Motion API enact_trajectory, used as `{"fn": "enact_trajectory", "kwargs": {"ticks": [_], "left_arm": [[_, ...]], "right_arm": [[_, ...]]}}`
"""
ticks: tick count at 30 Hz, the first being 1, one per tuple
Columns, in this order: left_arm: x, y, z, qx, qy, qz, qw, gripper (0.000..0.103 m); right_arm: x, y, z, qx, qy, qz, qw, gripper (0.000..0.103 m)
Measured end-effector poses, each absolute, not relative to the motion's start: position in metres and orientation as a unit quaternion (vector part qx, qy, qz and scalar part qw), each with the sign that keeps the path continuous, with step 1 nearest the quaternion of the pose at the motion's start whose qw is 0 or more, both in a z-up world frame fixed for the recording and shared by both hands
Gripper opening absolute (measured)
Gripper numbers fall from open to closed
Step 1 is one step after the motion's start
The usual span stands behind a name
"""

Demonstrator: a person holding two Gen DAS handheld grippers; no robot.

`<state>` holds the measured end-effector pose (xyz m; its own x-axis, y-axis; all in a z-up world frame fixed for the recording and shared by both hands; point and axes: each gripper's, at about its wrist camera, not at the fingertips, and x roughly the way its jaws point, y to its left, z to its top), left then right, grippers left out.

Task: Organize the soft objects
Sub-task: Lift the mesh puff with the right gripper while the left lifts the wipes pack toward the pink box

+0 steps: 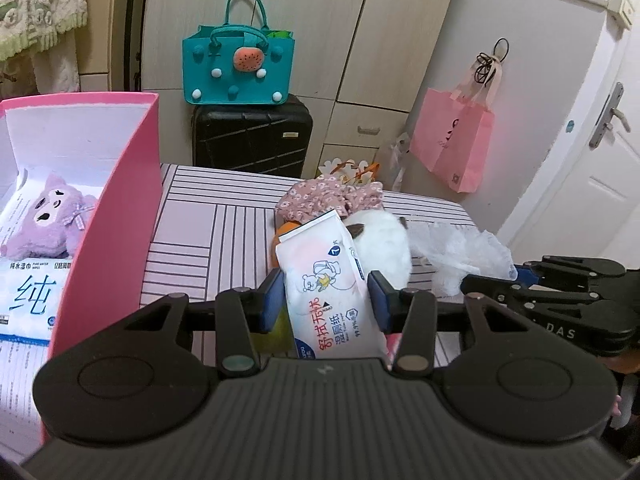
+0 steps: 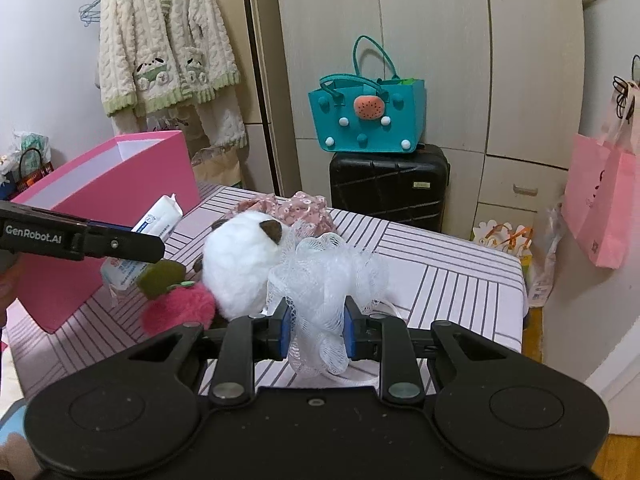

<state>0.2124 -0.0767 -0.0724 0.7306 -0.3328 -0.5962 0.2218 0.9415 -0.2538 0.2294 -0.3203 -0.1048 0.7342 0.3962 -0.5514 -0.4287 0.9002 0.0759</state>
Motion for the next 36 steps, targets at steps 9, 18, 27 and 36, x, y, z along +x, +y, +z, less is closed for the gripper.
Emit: {"fn": "enact_trajectory", "kwargs": {"ticks": [9, 18, 27, 36], "left_arm": [[0.189, -0.067, -0.065, -0.093, 0.353, -0.179, 0.914, 0.044], [0.166, -0.049, -0.056, -0.105, 0.381, -0.218, 0.892, 0.044], [0.145, -0.032, -0.042, -0.090, 0.402, -0.249, 0.876, 0.044], [0.118, 0.005, -0.034, -0.100, 0.434, -0.265, 0.855, 0.044]], "right_arm": [[0.208, -0.328, -0.098, 0.000, 0.294, 0.230, 0.928, 0.029], [0.176, -0.333, -0.087, 0.029, 0.315, 0.233, 0.920, 0.029], [0.152, -0.320, -0.069, 0.074, 0.344, 0.265, 0.898, 0.029], [0.132, -0.284, -0.046, 0.074, 0.377, 0.305, 0.872, 0.029]]}}
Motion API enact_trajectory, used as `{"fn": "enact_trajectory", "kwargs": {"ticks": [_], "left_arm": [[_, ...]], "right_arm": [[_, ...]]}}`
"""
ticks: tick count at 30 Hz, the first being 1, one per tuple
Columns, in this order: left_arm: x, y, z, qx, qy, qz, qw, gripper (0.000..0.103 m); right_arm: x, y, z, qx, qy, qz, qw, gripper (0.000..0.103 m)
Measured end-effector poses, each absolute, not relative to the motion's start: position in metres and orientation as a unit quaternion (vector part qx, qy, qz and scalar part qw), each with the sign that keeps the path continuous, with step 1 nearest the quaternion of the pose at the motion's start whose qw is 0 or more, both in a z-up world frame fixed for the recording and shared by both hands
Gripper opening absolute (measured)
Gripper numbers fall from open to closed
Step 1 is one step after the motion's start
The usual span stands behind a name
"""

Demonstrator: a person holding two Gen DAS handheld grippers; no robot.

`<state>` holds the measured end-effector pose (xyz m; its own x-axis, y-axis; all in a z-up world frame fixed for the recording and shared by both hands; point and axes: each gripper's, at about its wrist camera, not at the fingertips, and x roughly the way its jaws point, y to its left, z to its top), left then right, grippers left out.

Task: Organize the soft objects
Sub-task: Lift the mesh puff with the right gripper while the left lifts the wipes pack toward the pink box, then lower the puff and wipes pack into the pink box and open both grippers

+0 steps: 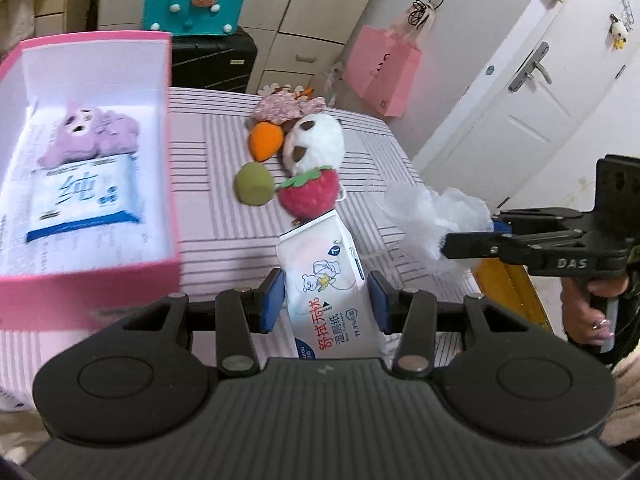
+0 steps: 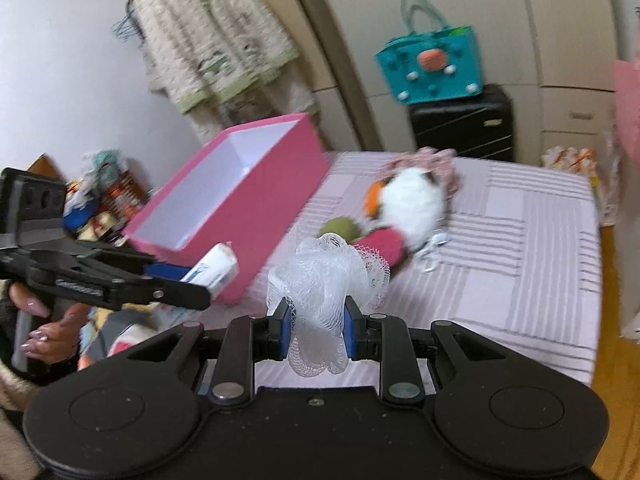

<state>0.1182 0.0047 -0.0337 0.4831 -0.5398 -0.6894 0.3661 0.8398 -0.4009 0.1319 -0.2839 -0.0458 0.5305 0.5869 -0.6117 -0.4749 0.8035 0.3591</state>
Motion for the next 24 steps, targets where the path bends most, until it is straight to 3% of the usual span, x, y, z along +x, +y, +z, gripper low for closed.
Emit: {"fn": "enact_trajectory", "kwargs": {"ticks": [24], "left_arm": [[0.109, 0.122, 0.018, -0.108, 0.317, -0.195, 0.922, 0.044]], "right_arm": [[0.152, -0.158, 0.069, 0.016, 0.274, 0.414, 0.868, 0.030]]}}
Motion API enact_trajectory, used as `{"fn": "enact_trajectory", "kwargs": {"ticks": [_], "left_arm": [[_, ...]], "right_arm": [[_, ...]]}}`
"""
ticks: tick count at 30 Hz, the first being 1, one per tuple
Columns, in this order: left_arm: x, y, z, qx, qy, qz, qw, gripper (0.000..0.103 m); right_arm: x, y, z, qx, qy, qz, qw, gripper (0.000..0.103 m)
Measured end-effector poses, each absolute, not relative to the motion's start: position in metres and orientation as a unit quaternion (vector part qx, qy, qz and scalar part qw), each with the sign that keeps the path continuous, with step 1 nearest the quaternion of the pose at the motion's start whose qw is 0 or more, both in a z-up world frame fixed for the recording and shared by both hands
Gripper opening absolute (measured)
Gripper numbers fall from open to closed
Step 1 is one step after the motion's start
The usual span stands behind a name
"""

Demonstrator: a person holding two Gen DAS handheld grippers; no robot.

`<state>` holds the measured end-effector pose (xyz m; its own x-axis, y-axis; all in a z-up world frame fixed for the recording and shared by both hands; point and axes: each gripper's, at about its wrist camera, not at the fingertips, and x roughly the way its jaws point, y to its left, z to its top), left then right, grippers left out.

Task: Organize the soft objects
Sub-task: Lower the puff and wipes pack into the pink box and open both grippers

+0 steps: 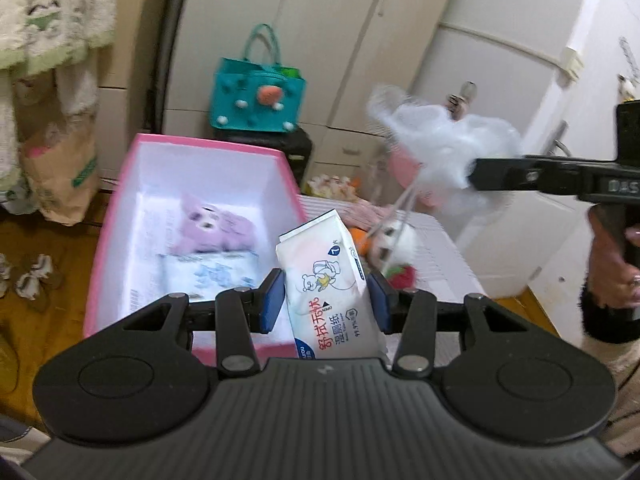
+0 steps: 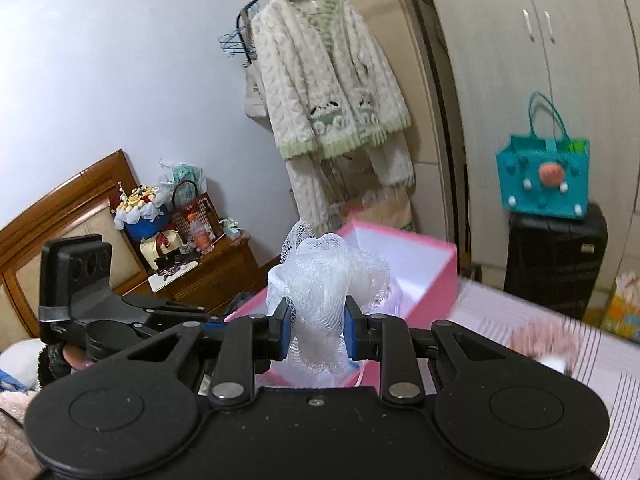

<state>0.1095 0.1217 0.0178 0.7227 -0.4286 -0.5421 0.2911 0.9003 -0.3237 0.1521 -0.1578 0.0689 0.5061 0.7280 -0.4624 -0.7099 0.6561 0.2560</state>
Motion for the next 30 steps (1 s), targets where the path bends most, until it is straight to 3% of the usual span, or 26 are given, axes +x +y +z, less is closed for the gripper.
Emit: {"fn": "enact_trajectory", "kwargs": {"ticks": [12, 30], "left_arm": [[0.190, 0.144, -0.002, -0.034, 0.330, -0.111, 0.937, 0.044], [0.286, 0.128, -0.034, 0.099, 0.400, -0.080, 0.908, 0.044]], "right_arm": [[0.211, -0.093, 0.048, -0.030, 0.273, 0.440, 0.855, 0.030], [0.316, -0.018, -0.027, -0.216, 0.327, 0.339, 0.855, 0.030]]}}
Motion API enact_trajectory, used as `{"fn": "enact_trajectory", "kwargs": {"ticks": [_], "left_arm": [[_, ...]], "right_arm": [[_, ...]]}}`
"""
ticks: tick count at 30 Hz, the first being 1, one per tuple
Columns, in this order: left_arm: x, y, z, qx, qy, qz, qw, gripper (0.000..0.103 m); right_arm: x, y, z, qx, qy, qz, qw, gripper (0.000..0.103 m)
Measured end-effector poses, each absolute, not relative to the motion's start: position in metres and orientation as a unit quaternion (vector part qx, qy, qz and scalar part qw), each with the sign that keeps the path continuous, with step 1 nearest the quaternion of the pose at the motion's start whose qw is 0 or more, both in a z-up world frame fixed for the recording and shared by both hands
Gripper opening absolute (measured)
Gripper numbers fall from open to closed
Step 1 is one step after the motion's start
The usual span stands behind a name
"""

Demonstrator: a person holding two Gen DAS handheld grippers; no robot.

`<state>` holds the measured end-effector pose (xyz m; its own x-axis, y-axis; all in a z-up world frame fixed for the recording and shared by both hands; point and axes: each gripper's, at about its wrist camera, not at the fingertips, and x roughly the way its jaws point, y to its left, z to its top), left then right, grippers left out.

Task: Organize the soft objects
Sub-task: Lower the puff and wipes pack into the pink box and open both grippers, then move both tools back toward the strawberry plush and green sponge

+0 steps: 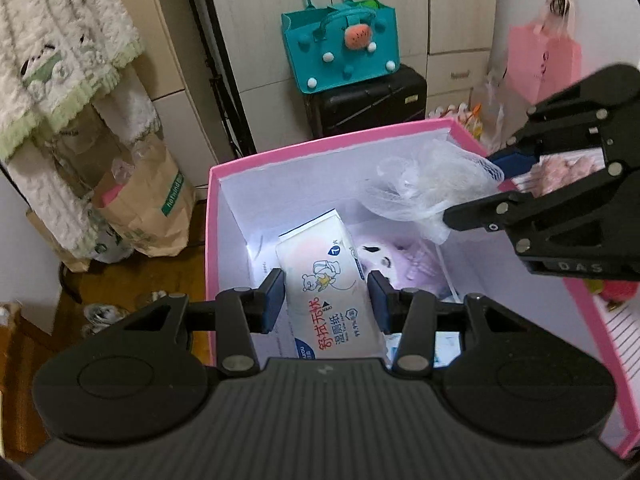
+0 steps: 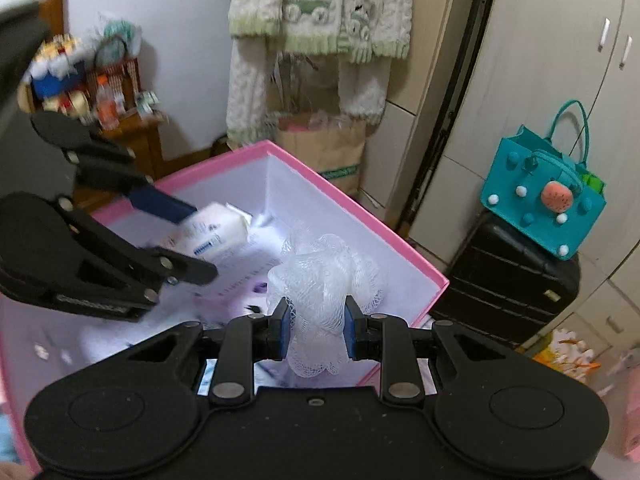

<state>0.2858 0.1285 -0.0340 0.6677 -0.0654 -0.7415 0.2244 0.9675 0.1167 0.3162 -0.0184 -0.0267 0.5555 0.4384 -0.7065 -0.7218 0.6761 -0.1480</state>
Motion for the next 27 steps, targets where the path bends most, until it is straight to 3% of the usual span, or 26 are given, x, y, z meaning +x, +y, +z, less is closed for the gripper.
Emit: {"fn": "enact_trajectory", "kwargs": {"ticks": [3, 11, 18, 27], "left_arm": [[0.292, 0.129, -0.034, 0.105, 0.401, -0.075, 0.907, 0.044], [0.285, 0.135, -0.027, 0.085, 0.379, -0.064, 0.919, 0.054], [0.250, 0.142, -0.010, 0.051, 0.351, -0.075, 0.932, 0.054], [0.198, 0.127, 0.021, 0.040, 0.350, -0.126, 0.928, 0.062]], "right_arm": [[0.323, -0.013, -0.035, -0.244, 0.334, 0.321, 0.852, 0.032], [0.325, -0.011, -0.037, -0.241, 0.337, 0.317, 0.853, 0.052], [0.305, -0.040, -0.014, -0.167, 0.325, 0.335, 0.869, 0.053], [0.254, -0.079, 0.022, -0.084, 0.336, 0.367, 0.863, 0.053]]}}
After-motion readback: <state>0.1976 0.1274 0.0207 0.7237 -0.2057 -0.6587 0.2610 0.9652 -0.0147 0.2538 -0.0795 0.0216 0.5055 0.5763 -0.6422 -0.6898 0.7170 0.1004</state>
